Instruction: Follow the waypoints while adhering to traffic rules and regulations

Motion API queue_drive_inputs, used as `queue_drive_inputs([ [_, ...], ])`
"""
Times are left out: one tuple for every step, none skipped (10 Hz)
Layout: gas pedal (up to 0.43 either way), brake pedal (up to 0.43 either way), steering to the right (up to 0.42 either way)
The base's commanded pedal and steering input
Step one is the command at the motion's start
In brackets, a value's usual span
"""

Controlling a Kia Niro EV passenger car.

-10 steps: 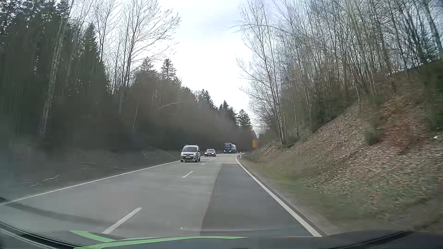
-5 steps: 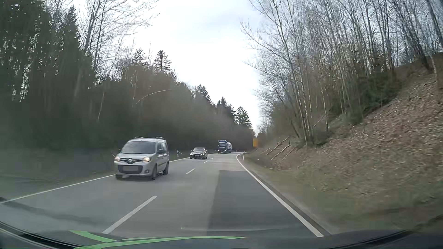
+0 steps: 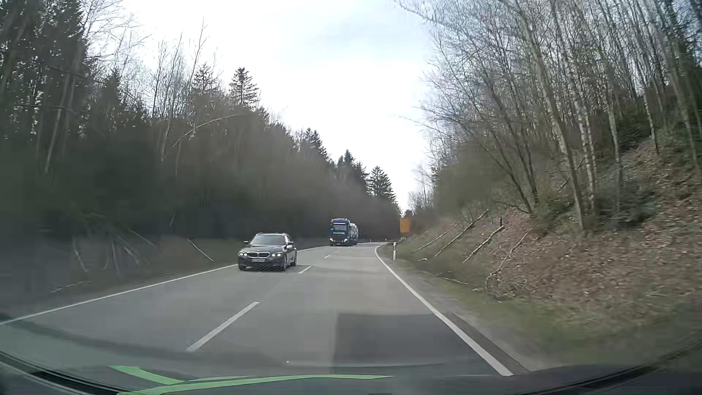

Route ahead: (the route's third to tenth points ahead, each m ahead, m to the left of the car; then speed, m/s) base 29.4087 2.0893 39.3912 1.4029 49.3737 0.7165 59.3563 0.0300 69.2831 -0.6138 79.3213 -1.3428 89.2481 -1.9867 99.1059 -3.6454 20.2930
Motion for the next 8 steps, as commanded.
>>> queue_drive_inputs([
  [0.311,0.0,0.008],
  [0.311,0.0,0.008],
  [0.311,0.0,0.008],
  [0.311,0.0,0.008],
  [0.311,0.0,0.008],
  [0.311,0.0,0.008],
  [0.311,0.0,0.008],
  [0.311,0.0,0.008],
])
